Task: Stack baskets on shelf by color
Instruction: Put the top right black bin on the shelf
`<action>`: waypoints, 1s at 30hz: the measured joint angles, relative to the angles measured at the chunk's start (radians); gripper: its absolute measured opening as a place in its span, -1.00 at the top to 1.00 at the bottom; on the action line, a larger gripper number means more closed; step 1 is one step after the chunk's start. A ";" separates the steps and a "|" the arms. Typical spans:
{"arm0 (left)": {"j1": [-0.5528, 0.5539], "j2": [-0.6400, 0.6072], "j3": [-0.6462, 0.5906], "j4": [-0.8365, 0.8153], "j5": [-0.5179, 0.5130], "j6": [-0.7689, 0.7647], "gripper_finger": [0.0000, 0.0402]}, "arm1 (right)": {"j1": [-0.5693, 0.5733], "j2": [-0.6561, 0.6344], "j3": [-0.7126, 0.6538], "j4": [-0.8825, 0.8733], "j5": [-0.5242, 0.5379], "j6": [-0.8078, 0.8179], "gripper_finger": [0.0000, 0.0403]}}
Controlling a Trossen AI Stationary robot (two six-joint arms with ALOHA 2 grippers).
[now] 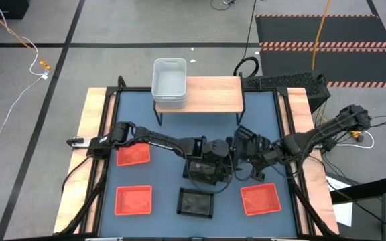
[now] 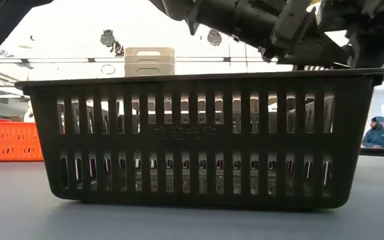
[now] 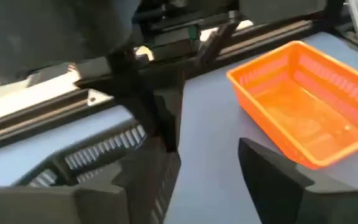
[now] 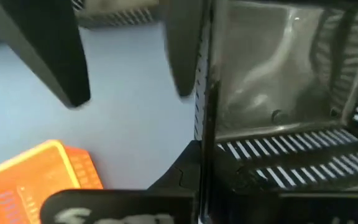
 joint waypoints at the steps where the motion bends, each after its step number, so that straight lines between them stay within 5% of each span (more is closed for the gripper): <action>1: 0.003 0.000 0.005 -0.011 0.002 0.000 -0.13 | -0.005 0.012 0.016 0.004 0.000 -0.019 1.00; 5: 0.012 -0.001 0.006 -0.051 0.006 -0.010 -0.14 | -0.023 0.078 0.066 -0.014 0.002 -0.099 1.00; 14: -0.012 -0.006 0.006 -0.031 -0.064 0.095 0.18 | -0.024 0.209 0.130 -0.255 -0.010 -0.110 1.00; 21: -0.025 -0.010 0.006 0.006 -0.124 0.170 0.21 | -0.002 0.215 0.126 -0.194 -0.035 -0.090 1.00; 30: 0.002 -0.010 0.007 -0.084 -0.118 0.086 0.21 | 0.009 0.216 0.126 -0.102 -0.059 -0.148 1.00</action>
